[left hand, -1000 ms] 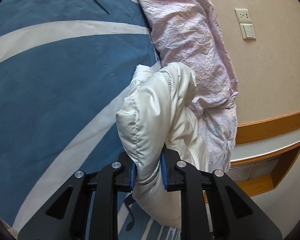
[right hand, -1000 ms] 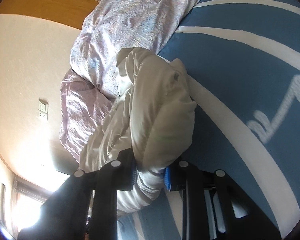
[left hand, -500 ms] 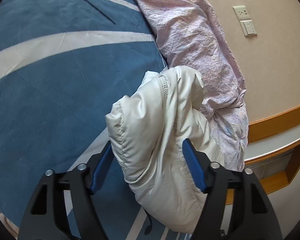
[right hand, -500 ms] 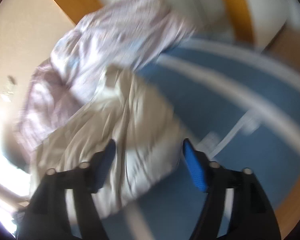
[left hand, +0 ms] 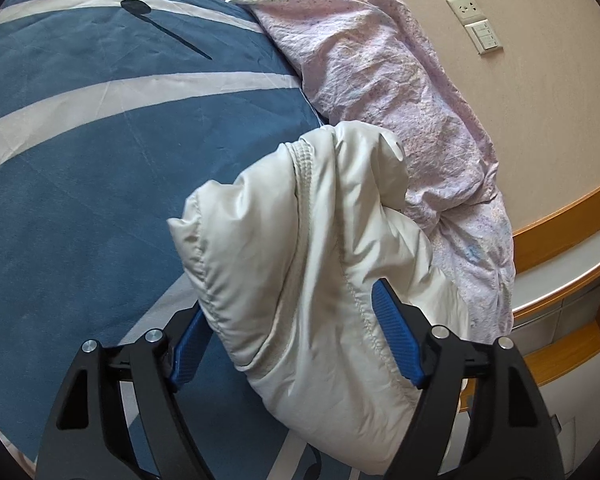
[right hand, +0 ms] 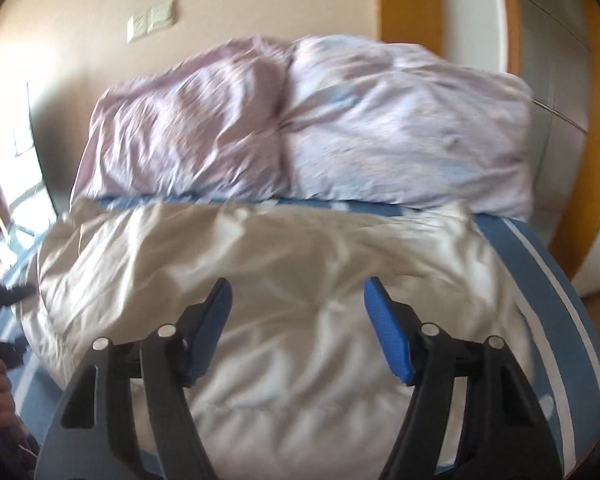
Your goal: Fold large clothes
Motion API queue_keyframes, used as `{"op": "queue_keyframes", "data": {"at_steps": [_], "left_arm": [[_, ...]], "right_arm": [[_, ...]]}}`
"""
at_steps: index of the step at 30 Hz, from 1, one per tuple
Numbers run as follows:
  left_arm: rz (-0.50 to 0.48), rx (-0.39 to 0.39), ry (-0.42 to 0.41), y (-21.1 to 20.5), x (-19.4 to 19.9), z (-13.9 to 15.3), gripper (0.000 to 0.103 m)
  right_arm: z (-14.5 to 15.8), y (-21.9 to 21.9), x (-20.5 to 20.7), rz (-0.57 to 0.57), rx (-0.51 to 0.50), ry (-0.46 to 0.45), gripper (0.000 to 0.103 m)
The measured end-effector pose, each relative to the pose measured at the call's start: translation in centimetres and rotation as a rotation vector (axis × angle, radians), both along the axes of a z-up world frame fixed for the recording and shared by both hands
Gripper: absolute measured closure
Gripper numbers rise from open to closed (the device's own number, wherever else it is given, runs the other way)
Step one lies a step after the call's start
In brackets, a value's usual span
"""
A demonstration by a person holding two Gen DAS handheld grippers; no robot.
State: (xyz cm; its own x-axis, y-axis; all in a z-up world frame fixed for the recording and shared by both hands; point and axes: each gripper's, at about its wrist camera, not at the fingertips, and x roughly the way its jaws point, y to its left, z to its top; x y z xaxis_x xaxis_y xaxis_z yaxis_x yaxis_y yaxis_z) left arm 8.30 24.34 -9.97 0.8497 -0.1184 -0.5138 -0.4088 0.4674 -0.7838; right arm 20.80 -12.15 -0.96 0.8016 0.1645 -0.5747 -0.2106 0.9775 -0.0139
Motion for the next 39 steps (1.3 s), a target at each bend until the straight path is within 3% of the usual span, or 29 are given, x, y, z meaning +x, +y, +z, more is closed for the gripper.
{"op": "queue_keyframes", "data": {"at_steps": [9,14,27,34,39], "left_arm": [[-0.003,-0.027,0.008,0.0,1.2,-0.6,0.026],[0.001,-0.042,0.008,0.1,1.6,-0.9,0.026],[0.021,-0.039,-0.011,0.0,2.5,-0.6,0.027],[0.0,0.029,-0.071,-0.7,2.9,1.8,0.047],[-0.03,0.089,-0.133,-2.0,3.1,4.5,0.051]], "right_arm": [[-2.4,3.6,0.8,0.044,-0.094,0.036,0.035],[-3.0,3.6,1.4,0.038,-0.08,0.054,0.035],[-5.7,5.8,2.9,0.045,-0.176,0.101,0.031],[-6.6,6.1,3.3,0.049,-0.214,0.106,0.031],[-6.9,5.9,3.6,0.048,-0.214,0.114,0.031]]}}
